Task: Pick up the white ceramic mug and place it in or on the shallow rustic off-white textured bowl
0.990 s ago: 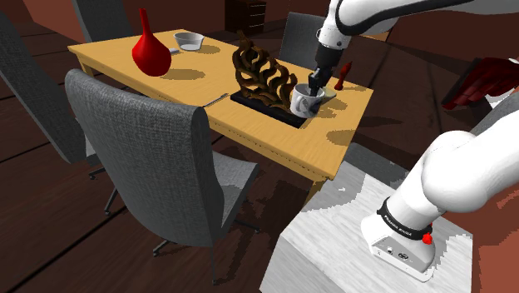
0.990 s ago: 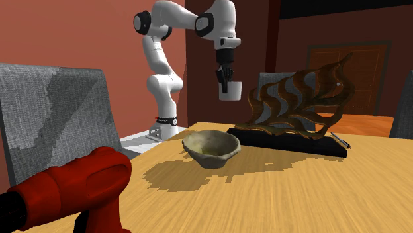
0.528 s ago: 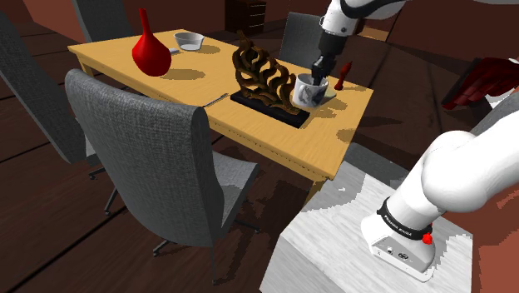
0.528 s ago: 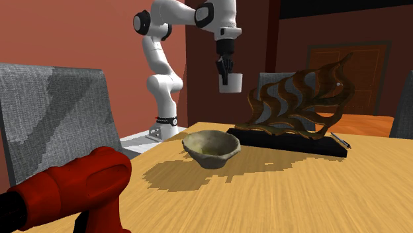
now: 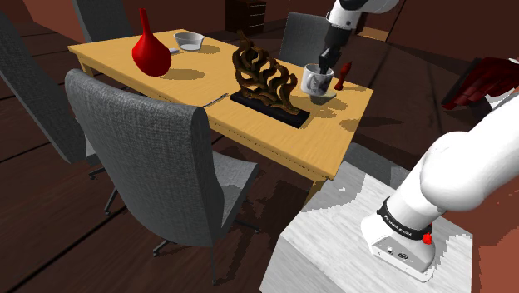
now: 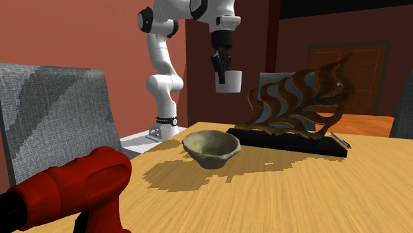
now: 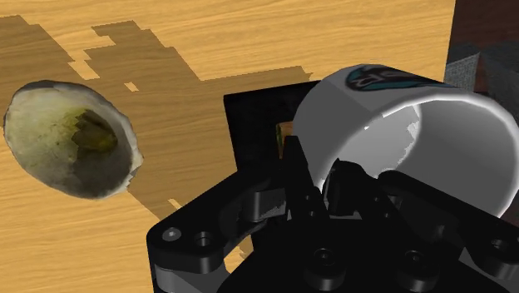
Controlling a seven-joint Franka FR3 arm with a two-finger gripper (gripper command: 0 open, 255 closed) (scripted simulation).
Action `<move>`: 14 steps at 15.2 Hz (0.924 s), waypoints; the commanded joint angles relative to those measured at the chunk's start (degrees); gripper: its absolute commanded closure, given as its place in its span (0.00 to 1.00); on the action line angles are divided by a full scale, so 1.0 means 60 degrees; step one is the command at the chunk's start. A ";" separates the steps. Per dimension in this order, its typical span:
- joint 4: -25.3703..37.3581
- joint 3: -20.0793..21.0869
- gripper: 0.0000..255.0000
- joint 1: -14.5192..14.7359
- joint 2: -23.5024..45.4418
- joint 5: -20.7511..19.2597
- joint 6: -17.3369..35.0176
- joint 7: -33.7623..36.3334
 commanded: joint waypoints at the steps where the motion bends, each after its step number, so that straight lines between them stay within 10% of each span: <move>1: 0.0571 -0.0348 1.00 -0.0120 0.0563 0.0124 -0.0032 -0.0552; 14: 0.5542 -0.1731 1.00 -0.1646 0.4911 0.2097 -0.1295 -0.3787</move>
